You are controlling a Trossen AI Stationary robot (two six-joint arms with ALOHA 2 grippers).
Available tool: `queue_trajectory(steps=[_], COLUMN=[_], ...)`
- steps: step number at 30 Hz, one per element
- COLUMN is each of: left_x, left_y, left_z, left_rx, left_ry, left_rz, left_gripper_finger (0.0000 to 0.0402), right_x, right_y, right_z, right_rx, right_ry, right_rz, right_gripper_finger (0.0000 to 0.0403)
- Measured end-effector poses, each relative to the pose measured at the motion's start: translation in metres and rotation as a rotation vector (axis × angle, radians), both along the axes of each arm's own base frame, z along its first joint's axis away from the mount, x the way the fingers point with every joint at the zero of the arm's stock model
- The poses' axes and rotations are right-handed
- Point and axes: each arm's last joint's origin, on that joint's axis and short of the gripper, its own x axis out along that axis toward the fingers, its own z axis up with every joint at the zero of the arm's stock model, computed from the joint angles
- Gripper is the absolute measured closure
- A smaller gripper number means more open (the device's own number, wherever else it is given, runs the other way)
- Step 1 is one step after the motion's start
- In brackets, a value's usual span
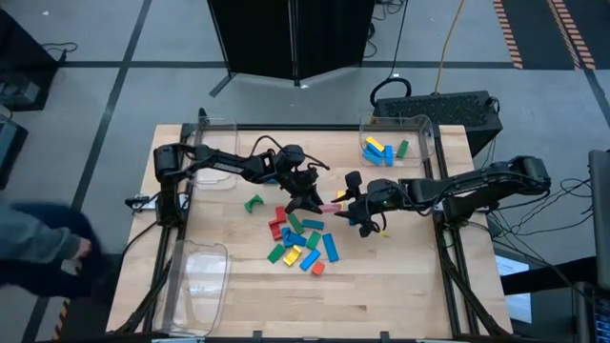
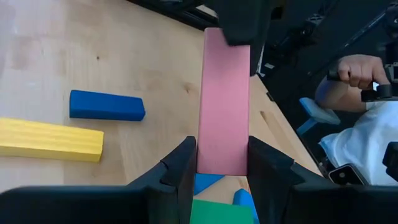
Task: Sort blocks by size
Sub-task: Put the pink rectangular block into the top right transparent bin
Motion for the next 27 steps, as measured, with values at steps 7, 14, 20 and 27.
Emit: queue_trajectory(steps=[7, 14, 20, 27], left_x=[0.002, 0.0028, 0.0027, 0.0025], left_y=[-0.0026, -0.0031, -0.0029, -0.0031], left_z=[0.0025, 0.0052, 0.005, 0.005], left_rx=[-0.01, -0.03, -0.031, -0.034], left_ry=[-0.017, -0.031, -0.029, -0.029], left_rz=[0.0, -0.011, -0.011, -0.017], left_gripper_finger=[0.0278, 0.0278, 0.0278, 0.0278], right_x=[0.0001, 0.0, -0.0002, -0.0003], right_y=[0.0001, 0.0001, 0.0001, 0.0002], right_z=[0.0001, 0.0001, -0.0002, -0.0004], right_rx=[0.006, 0.008, 0.008, 0.004], right_ry=[-0.002, -0.001, 0.002, 0.005], right_rz=[-0.001, -0.002, 0.0, 0.006], right_gripper_finger=[0.0241, 0.0267, 0.0317, 0.0347])
